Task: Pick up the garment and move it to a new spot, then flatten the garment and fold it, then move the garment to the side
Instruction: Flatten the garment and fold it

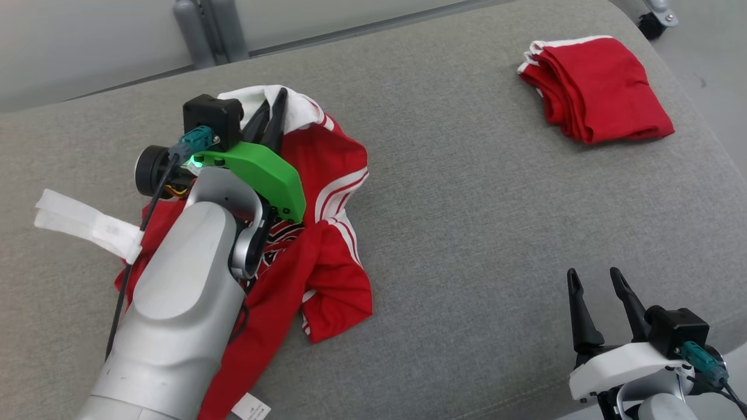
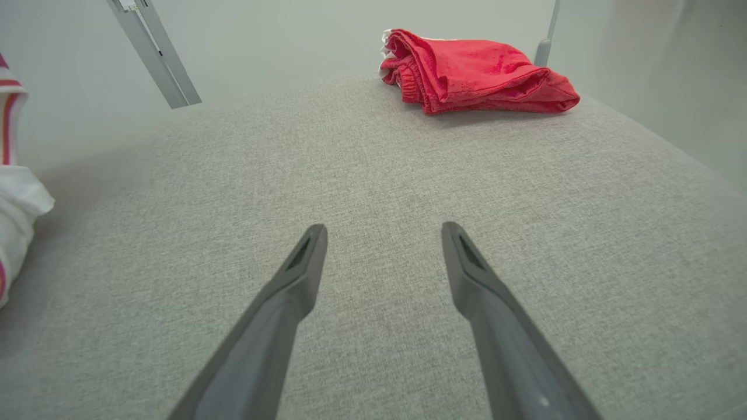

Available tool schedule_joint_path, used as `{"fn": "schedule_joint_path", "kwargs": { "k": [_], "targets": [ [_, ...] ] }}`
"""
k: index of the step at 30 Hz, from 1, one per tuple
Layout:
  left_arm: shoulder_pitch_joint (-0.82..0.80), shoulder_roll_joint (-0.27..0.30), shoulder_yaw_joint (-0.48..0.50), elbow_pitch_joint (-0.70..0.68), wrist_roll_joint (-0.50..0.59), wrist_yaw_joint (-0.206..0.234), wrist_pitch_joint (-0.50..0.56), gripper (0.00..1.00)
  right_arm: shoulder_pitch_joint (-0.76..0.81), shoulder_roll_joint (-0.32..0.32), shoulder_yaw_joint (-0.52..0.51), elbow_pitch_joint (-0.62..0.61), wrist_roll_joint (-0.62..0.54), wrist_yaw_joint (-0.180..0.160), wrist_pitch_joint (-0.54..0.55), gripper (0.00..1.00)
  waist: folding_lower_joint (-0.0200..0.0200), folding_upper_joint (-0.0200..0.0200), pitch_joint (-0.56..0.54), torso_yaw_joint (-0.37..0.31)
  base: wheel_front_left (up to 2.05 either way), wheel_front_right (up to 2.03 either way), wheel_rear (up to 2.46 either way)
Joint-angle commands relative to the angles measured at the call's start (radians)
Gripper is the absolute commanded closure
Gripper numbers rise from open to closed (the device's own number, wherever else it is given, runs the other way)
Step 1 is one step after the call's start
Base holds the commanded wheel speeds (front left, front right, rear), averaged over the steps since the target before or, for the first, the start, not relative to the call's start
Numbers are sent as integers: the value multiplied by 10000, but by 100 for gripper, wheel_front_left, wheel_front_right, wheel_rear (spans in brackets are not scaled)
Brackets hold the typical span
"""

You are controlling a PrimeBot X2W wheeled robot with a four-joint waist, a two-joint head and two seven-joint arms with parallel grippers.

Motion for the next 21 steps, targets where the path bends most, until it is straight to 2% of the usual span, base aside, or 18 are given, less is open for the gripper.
{"fn": "schedule_joint_path", "kwargs": {
  "k": [1,2,3,4,6,10,14,19,21],
  "targets": [
    [-191,55,67,361,15,12,-196,100,-79,-14,-10,20,38,-16,1,0,0,0,471,-619,0,0,0],
    [-302,84,124,694,35,45,-387,100,-86,-11,-15,24,45,-16,1,0,0,0,479,-641,0,0,0],
    [-382,129,163,959,73,89,-536,93,-96,-11,-23,28,53,-16,1,0,0,0,480,-648,0,0,0],
    [-420,127,211,1266,30,103,-680,69,-113,-13,-43,35,53,-16,1,0,0,0,468,-631,0,0,0],
    [-414,81,193,1769,-35,18,-849,0,-110,-13,-88,46,18,-16,1,0,0,0,404,-533,0,0,0],
    [-179,-2,130,2335,-199,-227,-1095,0,17,-16,-165,66,-115,-16,1,0,0,0,175,-186,0,0,0],
    [273,-26,256,2254,-426,-360,-1369,0,212,-16,-251,42,-225,-16,1,0,0,0,-132,236,0,0,0],
    [1416,89,212,1158,-652,-412,-1592,0,455,-18,-383,7,-322,-16,1,0,0,0,-509,748,0,0,0],
    [2028,174,141,434,-665,-295,-1618,0,556,-21,-475,11,-375,-16,1,0,0,0,-660,938,0,0,0]
  ]
}}
